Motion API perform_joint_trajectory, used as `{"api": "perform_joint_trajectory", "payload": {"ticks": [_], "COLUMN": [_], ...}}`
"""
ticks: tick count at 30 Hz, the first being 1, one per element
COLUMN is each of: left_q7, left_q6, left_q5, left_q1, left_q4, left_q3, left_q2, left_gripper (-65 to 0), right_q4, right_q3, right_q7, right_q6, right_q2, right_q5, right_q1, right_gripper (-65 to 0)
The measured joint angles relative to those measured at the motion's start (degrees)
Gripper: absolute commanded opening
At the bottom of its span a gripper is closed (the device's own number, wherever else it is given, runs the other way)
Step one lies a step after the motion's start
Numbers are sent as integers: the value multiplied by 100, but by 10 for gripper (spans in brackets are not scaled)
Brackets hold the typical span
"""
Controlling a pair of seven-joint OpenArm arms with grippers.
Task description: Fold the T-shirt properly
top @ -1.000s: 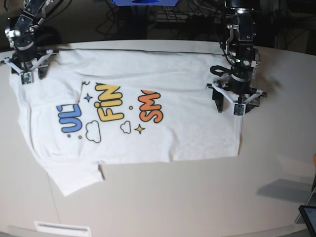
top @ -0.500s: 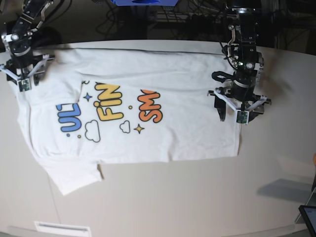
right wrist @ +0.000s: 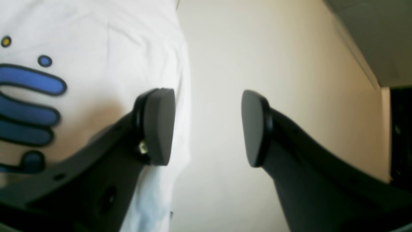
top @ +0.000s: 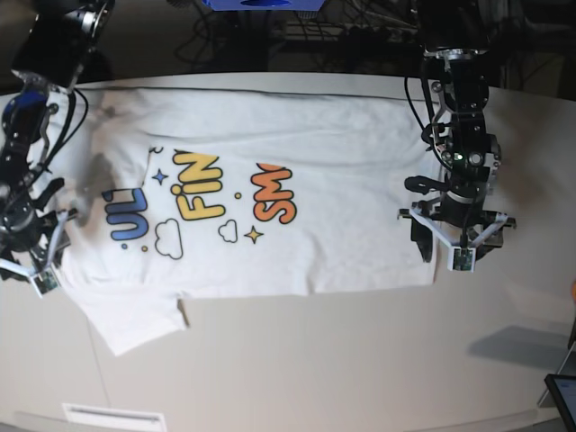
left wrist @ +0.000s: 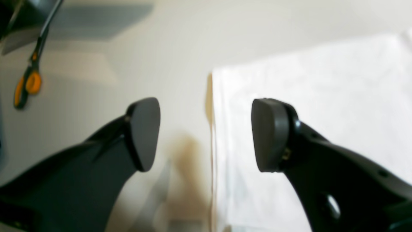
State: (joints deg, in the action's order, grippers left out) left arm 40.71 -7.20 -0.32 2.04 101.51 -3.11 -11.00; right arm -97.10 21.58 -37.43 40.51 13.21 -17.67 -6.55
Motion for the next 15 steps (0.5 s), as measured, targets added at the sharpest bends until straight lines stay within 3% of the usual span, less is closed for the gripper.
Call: {"api": "perform_joint_trajectory", "payload": {"ticks": [9, 13, 15], "left_q7": [-7, 15, 2], "left_q6": [-24, -769, -785], "left_q5": [-9, 13, 37], "left_q1": [-433, -828, -953], "left_q4": [-785, -1156, -1095], "left_q3": [2, -15, -11], "left_q2": [-162, -221, -208], "left_gripper": [-218, -218, -220], "right_q4": [2052, 2872, 3040], "right_q3": [-474, -485, -483], "right_q7": [146, 203, 195], "right_q6": [-33, 9, -7], "right_q2": [214, 199, 212], "right_q5": [-31, -9, -44], "right_q1": [-1290, -1799, -1884], "right_gripper": [-310, -310, -312]}}
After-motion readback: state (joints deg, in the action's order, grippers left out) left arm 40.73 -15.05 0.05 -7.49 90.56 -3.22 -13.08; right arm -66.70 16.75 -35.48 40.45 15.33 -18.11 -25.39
